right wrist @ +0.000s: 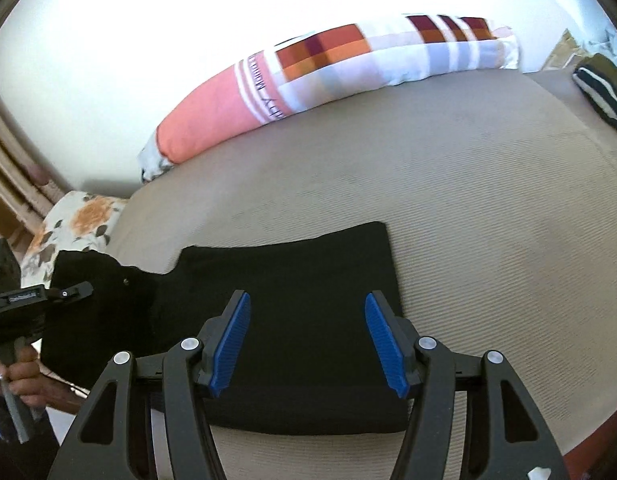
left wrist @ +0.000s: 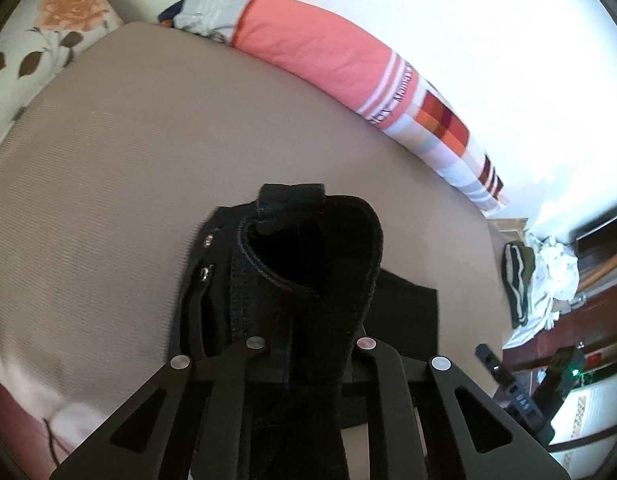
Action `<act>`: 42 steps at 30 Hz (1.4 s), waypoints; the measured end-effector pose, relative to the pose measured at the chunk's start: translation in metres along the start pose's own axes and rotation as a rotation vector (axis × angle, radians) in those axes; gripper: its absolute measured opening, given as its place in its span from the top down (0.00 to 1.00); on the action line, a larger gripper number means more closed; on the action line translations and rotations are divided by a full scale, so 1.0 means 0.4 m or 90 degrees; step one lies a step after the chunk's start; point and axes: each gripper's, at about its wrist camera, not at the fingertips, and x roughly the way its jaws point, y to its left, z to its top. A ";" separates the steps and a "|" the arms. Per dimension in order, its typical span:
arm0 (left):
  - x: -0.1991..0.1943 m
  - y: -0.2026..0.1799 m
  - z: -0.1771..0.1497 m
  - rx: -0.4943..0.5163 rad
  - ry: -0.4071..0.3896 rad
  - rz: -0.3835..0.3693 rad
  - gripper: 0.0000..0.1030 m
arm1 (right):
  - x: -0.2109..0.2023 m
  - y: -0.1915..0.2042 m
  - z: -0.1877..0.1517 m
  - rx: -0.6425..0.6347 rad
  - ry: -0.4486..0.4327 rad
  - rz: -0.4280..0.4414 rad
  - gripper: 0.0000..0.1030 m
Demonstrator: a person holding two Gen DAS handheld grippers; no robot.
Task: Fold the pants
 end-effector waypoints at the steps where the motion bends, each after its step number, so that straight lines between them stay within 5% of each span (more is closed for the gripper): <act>1: 0.010 -0.019 -0.004 0.003 0.001 -0.009 0.87 | 0.001 -0.008 0.000 0.006 0.000 0.000 0.44; 9: 0.095 -0.147 -0.037 0.015 0.026 -0.105 0.87 | 0.007 -0.055 -0.007 0.011 0.000 -0.002 0.44; 17: 0.232 -0.187 -0.079 0.027 0.066 -0.075 0.87 | 0.007 -0.097 -0.004 0.021 -0.010 -0.021 0.44; 34: 0.293 -0.191 -0.119 0.037 0.078 -0.052 0.80 | 0.022 -0.079 -0.007 0.005 0.009 -0.007 0.44; 38: 0.290 -0.200 -0.122 0.047 0.075 -0.044 0.74 | 0.021 -0.078 -0.008 0.005 0.008 -0.006 0.44; 42: 0.281 -0.208 -0.129 0.042 0.073 -0.062 0.49 | 0.025 -0.080 -0.011 0.004 0.008 -0.010 0.44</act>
